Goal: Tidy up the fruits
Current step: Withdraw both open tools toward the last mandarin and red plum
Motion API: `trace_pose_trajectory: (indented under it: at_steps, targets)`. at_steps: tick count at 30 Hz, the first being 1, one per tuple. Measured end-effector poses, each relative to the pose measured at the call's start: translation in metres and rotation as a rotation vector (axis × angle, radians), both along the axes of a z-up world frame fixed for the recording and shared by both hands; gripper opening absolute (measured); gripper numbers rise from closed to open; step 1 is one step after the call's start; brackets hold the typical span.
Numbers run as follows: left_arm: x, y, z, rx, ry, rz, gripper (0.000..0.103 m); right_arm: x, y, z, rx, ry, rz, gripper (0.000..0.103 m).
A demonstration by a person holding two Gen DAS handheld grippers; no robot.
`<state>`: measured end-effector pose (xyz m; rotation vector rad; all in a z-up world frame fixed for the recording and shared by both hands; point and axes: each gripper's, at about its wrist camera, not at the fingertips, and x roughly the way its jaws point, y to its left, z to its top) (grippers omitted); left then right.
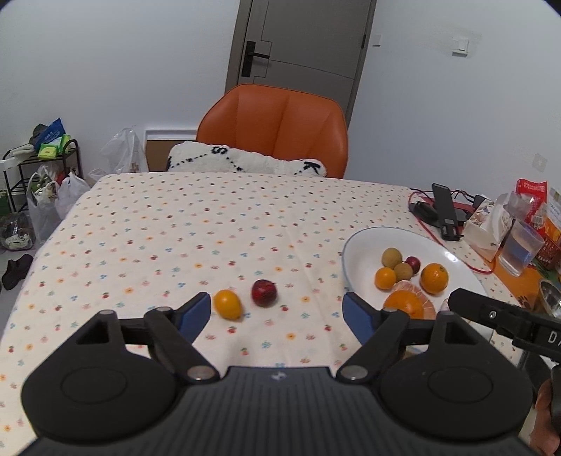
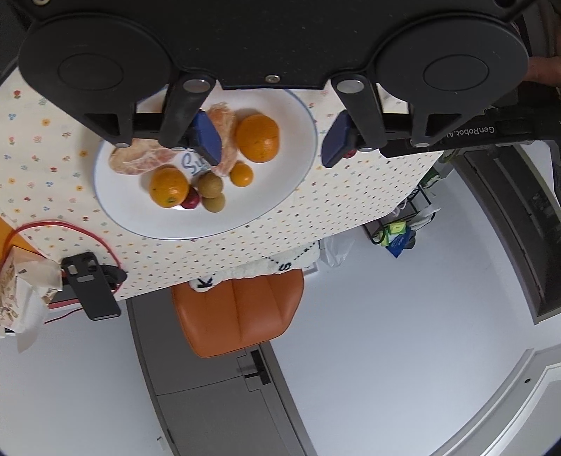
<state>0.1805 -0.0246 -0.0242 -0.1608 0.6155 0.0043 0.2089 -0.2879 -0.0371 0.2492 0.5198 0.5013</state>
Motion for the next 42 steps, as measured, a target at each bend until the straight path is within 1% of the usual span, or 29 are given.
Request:
trace_pose_trajectory:
  at_steps: [4,5,10,17,22,26,31,34,36,39,40,42]
  targets:
    - [-0.004,0.007,-0.001,0.010,0.003,0.010,0.083,-0.002,0.009,0.000,-0.003,-0.001,0.012,0.085]
    - [-0.005,0.009,-0.002,0.011,0.005,0.015,0.083,-0.002,0.011,0.000,-0.002,-0.001,0.016,0.088]
    - [-0.008,0.019,-0.006,0.007,0.013,0.035,0.084,-0.003,0.021,0.000,-0.002,0.002,0.037,0.093]
    - [-0.010,0.029,-0.010,0.003,0.019,0.035,0.084,-0.001,0.036,0.000,-0.005,0.005,0.056,0.103]
    - [-0.008,0.035,-0.017,-0.009,0.018,0.038,0.083,0.001,0.044,0.000,-0.018,0.008,0.067,0.103]
    - [-0.004,0.039,-0.021,-0.018,0.019,0.037,0.081,0.004,0.050,0.000,-0.036,0.012,0.071,0.103]
    - [0.000,0.040,-0.025,-0.023,0.011,0.030,0.072,0.008,0.059,0.002,-0.058,0.012,0.081,0.103]
    - [0.007,0.040,-0.028,-0.035,0.014,0.032,0.065,0.010,0.065,0.002,-0.071,0.010,0.093,0.103]
    - [0.012,0.040,-0.030,-0.040,0.015,0.031,0.059,0.013,0.069,0.002,-0.077,0.016,0.096,0.103]
    - [0.018,0.037,-0.033,-0.041,0.017,0.027,0.054,0.016,0.072,0.001,-0.091,0.016,0.102,0.098]
    - [0.020,0.037,-0.034,-0.041,0.019,0.027,0.053,0.017,0.073,0.001,-0.096,0.017,0.104,0.095]
    - [0.025,0.037,-0.037,-0.044,0.025,0.026,0.048,0.021,0.075,0.001,-0.101,0.020,0.106,0.089]
